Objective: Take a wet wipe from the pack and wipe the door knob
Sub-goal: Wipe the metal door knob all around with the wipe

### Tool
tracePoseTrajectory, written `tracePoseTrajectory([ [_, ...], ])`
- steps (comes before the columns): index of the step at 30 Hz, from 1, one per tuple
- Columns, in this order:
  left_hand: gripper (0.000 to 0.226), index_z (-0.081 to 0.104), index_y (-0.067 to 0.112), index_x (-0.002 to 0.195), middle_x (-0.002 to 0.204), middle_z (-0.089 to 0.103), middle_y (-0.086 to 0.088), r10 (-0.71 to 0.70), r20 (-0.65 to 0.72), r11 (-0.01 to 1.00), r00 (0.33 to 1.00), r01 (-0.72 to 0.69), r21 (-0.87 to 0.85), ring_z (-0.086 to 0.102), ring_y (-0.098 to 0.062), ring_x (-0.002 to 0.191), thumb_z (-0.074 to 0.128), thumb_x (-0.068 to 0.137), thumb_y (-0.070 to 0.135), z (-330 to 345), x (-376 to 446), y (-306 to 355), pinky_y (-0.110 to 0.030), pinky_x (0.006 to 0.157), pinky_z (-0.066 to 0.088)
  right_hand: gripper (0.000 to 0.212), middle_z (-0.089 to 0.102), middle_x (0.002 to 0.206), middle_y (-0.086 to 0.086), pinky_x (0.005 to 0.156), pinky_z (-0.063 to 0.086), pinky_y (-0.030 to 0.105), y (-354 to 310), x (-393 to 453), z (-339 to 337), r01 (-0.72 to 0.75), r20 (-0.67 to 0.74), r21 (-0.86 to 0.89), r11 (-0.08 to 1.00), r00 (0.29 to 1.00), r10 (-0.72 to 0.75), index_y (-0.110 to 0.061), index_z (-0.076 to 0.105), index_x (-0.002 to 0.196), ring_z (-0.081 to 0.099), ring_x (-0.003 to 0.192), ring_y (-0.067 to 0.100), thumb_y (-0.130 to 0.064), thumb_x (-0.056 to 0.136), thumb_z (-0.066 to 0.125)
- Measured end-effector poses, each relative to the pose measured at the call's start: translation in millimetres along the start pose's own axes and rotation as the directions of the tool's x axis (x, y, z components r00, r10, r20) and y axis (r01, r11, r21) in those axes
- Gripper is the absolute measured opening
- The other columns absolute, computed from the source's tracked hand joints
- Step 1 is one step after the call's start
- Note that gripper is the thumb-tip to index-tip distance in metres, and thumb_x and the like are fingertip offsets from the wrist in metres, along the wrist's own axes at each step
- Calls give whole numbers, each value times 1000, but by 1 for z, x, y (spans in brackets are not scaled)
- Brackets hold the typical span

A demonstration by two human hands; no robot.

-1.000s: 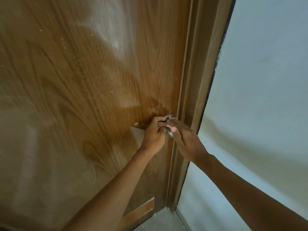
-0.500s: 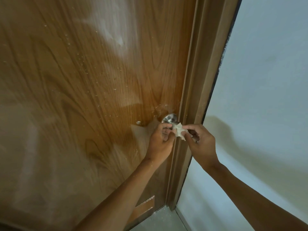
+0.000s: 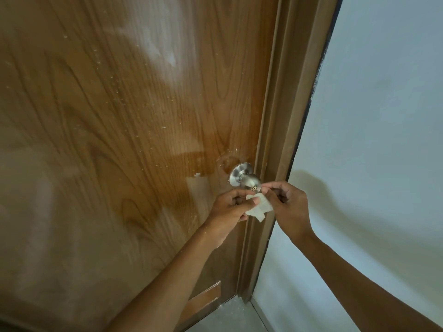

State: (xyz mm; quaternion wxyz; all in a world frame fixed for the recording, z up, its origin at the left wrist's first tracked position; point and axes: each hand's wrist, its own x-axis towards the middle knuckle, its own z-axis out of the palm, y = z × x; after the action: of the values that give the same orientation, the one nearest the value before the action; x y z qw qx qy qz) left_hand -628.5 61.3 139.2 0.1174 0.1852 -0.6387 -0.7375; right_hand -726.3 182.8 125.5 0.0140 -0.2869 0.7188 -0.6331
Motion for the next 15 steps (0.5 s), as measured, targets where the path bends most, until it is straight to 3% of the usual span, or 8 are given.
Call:
tracePoseTrajectory([
  [3, 13, 70, 16, 100, 72, 59, 4, -5, 39, 993, 999, 0, 115, 53, -7, 66, 71, 87, 19, -4, -1, 1, -24, 69, 48, 10, 72, 90, -6, 66, 55, 16, 0, 2, -1, -47, -36, 9, 999, 998, 47, -16, 71, 98, 68, 85, 12, -17, 90, 65],
  [6, 9, 70, 16, 97, 78, 63, 2, 84, -77, 980, 993, -69, 186, 59, -7, 69, 68, 89, 18, -4, 1, 2, -17, 65, 50, 11, 71, 93, -7, 67, 55, 16, -3, 4, -3, -43, -10, -16, 999, 999, 43, -20, 70, 99, 68, 89, 13, -21, 89, 66],
  [11, 9, 69, 11, 98, 89, 72, -6, 136, -177, 990, 975, -139, -2, 68, -7, 75, 66, 90, 15, 5, 8, 14, -17, 68, 54, 25, 73, 102, -9, 77, 55, 14, -17, 10, 1, 68, 152, -64, 996, 987, -58, -21, 72, 110, 68, 93, 4, -24, 85, 72],
  [15, 8, 70, 16, 97, 94, 73, -3, 125, -203, 991, 971, -134, -29, 69, -10, 84, 65, 91, 16, 3, 12, 20, -15, 69, 53, 20, 74, 96, -4, 67, 59, 19, -23, 26, -1, 60, 195, -68, 996, 980, -46, -21, 71, 106, 72, 86, 11, -16, 87, 69],
])
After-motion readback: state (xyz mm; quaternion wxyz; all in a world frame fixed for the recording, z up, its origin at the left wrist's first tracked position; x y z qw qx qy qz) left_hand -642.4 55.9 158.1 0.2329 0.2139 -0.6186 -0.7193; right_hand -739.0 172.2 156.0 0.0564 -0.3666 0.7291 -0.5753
